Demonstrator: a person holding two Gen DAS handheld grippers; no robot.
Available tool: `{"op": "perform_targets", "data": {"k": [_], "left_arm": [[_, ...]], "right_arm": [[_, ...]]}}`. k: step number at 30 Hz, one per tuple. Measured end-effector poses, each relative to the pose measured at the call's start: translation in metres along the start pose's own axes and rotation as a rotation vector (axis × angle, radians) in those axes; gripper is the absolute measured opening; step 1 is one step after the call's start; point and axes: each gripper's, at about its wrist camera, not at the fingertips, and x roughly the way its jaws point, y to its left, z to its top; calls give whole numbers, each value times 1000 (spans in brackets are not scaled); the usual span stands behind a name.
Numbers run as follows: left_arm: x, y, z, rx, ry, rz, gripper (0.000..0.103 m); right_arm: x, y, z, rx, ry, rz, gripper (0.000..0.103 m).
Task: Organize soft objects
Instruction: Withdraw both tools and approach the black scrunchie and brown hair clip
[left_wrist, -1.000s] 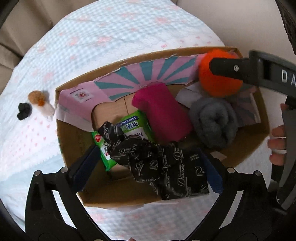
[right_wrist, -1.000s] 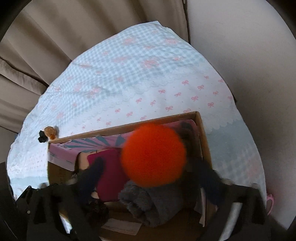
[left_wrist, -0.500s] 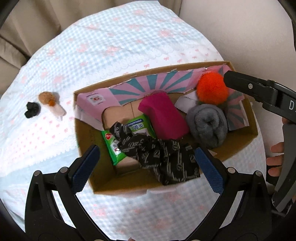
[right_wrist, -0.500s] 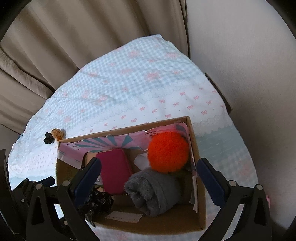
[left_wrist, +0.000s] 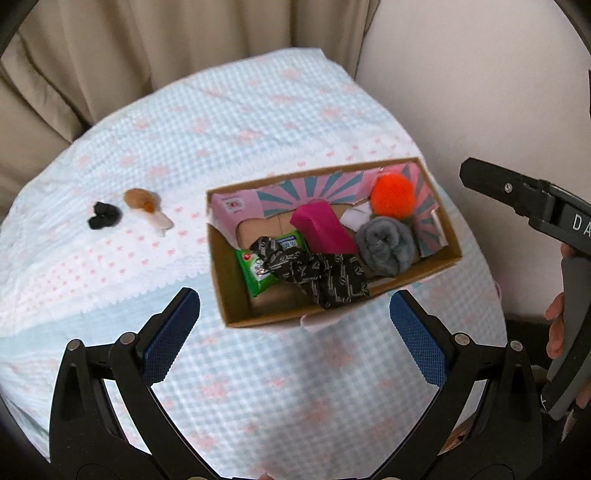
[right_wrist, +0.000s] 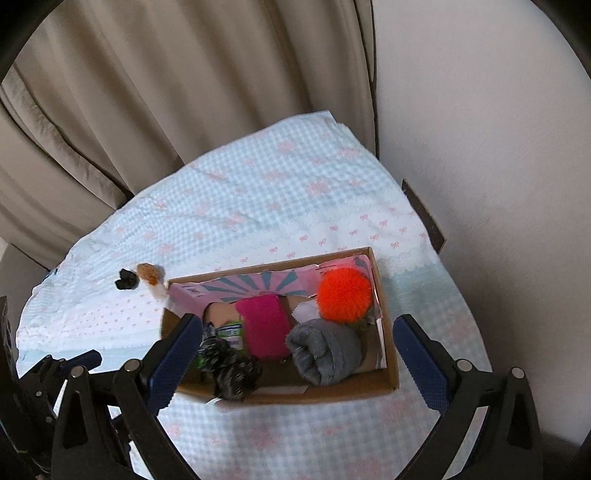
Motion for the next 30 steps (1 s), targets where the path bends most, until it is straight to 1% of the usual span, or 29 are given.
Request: {"op": "perform_targets", "data": {"k": [4, 9, 12, 17, 24, 28, 30], "left_arm": [[-39, 11, -8, -19, -50, -5, 102], [-88, 34, -23, -49, -134, -3, 102], [-114, 54, -34, -65, -175, 14, 102], [-148, 94, -49, -103, -241, 43, 102], [-182, 163, -68, -132, -307, 43, 102], [-196, 207, -74, -141, -345, 51, 102], [-197, 227, -74, -138, -347, 59, 102]], "right_arm": [[-33, 15, -4, -16, -29, -3, 103], [-74, 41, -11, -41, -69, -6, 103], [-96, 57, -16, -49, -107, -6, 103], [-127, 95, -27, -73, -168, -42, 103], [-146, 164, -41, -110, -224, -29, 103], [-145, 208, -46, -111, -246, -5, 103], [-141, 226, -47, -111, -254, 3, 103]]}}
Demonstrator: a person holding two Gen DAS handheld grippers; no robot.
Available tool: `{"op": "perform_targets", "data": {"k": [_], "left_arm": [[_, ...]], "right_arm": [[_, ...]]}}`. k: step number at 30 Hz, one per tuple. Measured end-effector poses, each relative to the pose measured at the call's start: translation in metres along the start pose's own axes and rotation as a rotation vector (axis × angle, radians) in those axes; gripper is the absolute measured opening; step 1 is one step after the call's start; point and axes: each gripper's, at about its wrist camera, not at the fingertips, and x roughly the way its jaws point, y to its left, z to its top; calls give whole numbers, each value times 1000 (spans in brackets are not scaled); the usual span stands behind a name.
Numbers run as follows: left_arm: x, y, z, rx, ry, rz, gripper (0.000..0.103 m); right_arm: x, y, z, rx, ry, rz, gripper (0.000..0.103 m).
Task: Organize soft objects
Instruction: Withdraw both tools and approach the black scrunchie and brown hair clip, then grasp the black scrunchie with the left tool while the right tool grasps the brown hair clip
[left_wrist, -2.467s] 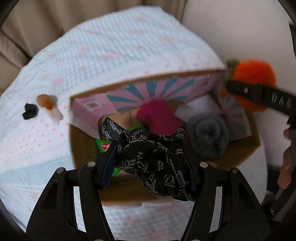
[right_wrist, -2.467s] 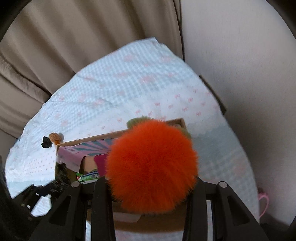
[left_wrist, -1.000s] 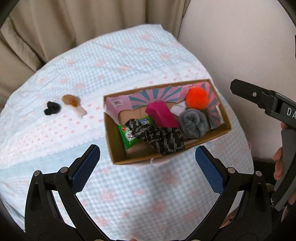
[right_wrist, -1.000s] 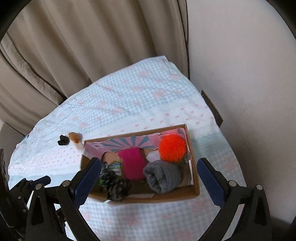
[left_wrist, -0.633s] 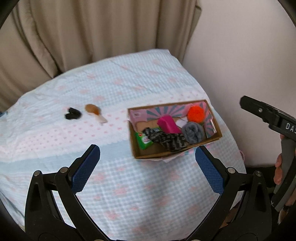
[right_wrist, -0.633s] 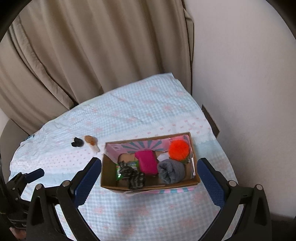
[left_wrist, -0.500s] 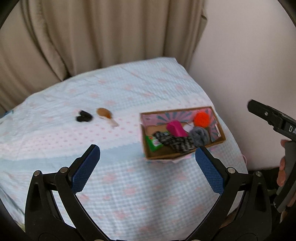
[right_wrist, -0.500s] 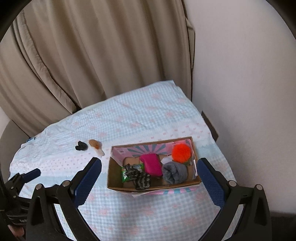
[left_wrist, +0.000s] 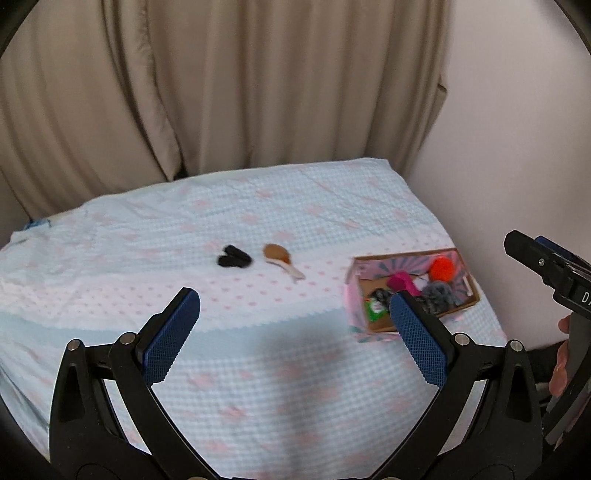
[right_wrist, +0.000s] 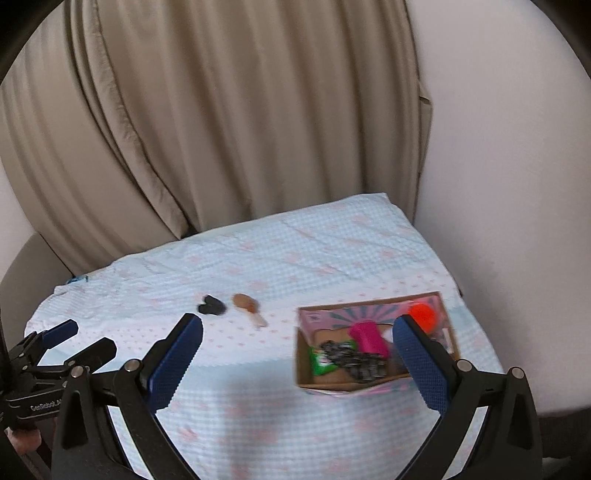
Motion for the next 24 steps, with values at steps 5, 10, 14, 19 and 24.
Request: {"op": "perform_targets", "data": {"k": [5, 10, 14, 19, 24], "left_arm": [[14, 56, 9, -24, 12, -2, 102], [56, 103, 25, -41, 47, -7, 102], [111, 132, 33, -58, 72, 0, 102], [195, 150, 29, -87, 138, -7, 102], [282, 153, 15, -72, 179, -28, 102]], "right_arm": [[24, 49, 5, 16, -2, 31, 103], [65, 87, 14, 37, 20, 44, 103], [120, 111, 19, 50, 56, 74, 103], [187, 121, 19, 64, 110, 114, 103], [274, 115, 16, 104, 181, 137, 103]]}}
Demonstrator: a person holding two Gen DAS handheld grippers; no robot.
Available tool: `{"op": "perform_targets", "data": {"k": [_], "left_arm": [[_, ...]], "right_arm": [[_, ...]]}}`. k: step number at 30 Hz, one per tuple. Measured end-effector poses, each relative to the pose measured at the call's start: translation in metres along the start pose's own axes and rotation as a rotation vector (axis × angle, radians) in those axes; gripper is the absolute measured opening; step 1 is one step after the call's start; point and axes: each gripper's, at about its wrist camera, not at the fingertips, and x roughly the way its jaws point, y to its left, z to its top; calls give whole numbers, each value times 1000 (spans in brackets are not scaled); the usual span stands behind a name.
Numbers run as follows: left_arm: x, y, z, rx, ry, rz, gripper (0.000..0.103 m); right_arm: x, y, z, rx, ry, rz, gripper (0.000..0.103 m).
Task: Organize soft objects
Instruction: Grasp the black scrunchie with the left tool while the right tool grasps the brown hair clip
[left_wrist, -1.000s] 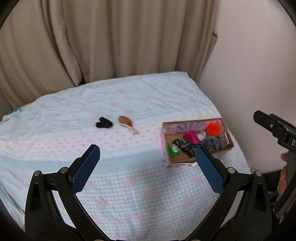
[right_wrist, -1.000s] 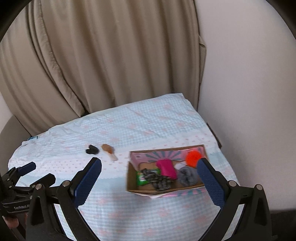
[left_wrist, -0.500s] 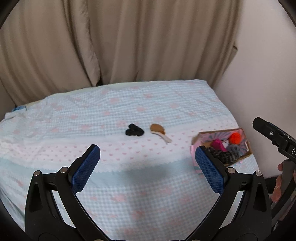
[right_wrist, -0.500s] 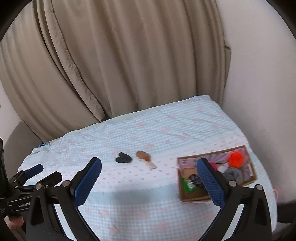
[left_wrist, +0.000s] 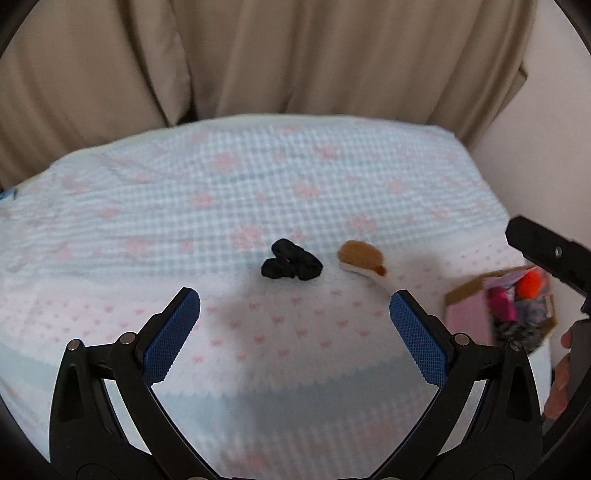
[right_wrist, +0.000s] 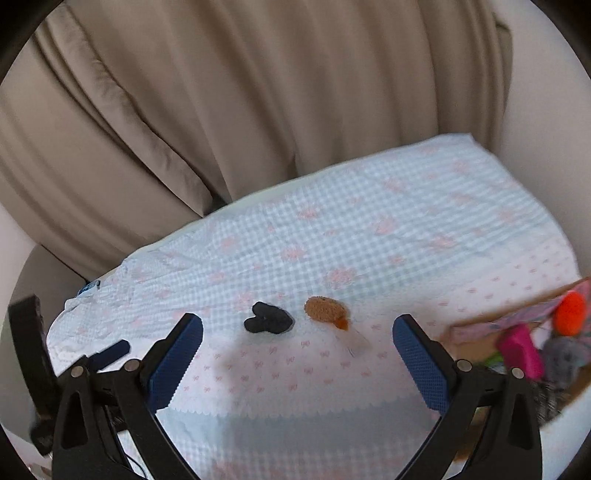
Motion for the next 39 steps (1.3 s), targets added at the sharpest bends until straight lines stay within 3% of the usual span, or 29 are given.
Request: {"op": "perform_targets", "data": {"k": [9, 16, 18, 23, 26, 33, 39], "left_arm": [[146, -7, -5, 100, 32, 2, 100], [202, -11, -12, 140, 27, 17, 99], [213, -12, -12, 144, 31, 19, 94], [226, -11, -10, 147, 37, 36, 84], [225, -12, -8, 151, 32, 32, 68], [219, -11, -7, 149, 34, 37, 38], [198, -6, -10, 144, 28, 31, 32]], "right_arm": [[142, -42, -13, 43, 135, 19, 97], [216, -55, -25, 27, 209, 41, 88], [233, -60, -28, 35, 234, 51, 77], [241, -63, -32, 19, 227, 53, 68], [241, -57, -33, -24, 224, 51, 54], [238, -55, -35, -9, 209, 48, 47], [223, -45, -34, -15, 186, 50, 46]]}}
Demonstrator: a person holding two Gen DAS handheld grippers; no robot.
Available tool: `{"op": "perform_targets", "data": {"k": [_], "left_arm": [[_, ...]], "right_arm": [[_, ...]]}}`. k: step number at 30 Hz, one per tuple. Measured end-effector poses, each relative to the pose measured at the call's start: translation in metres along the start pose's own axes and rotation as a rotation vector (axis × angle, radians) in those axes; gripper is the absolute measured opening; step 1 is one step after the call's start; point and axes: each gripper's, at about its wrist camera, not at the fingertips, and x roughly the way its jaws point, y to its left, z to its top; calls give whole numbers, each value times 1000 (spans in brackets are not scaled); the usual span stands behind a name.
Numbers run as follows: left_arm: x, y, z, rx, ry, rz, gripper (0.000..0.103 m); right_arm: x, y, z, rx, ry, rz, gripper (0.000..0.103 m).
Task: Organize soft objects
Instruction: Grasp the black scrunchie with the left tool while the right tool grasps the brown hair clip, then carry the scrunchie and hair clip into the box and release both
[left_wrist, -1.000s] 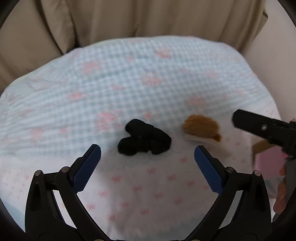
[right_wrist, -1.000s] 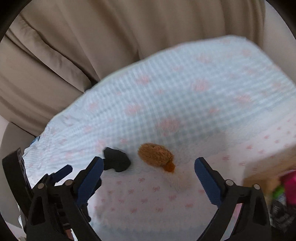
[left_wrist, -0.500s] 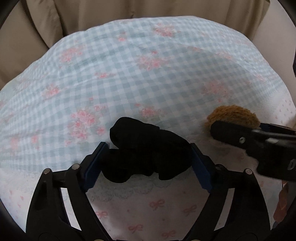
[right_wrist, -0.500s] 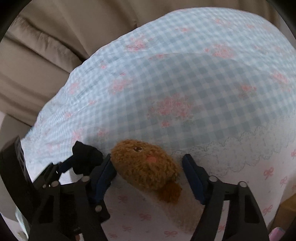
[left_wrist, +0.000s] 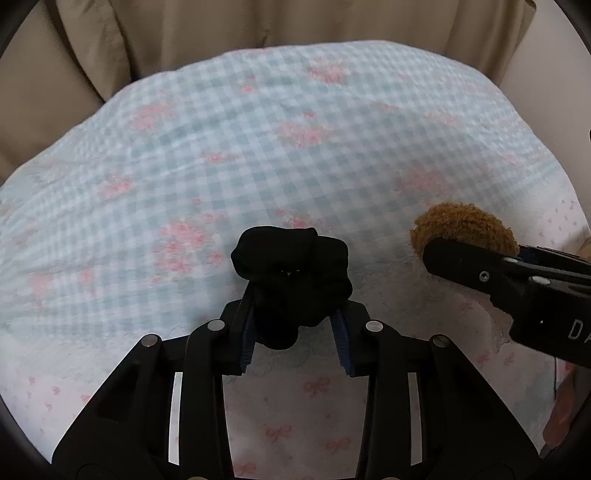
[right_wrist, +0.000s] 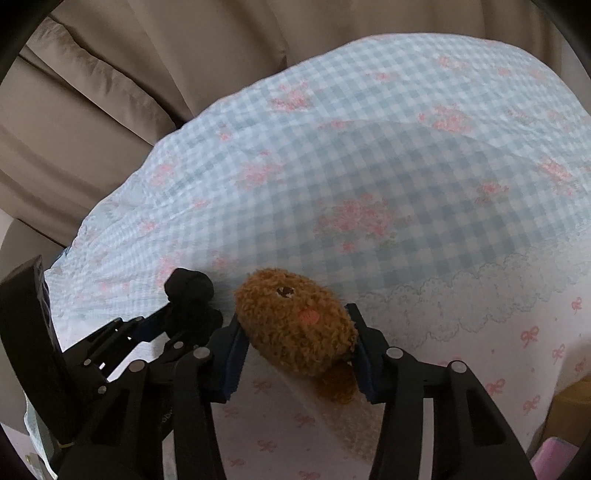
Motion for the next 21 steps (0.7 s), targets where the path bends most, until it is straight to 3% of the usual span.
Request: {"op": "perform_targets", "data": {"k": [9, 21], "left_arm": [[-70, -1, 7, -16, -66, -12, 32], [-239, -26, 7, -29, -151, -26, 32]], "right_arm": [[-52, 28, -2, -50, -81, -16, 46], [-192, 65, -20, -12, -167, 21, 46]]}}
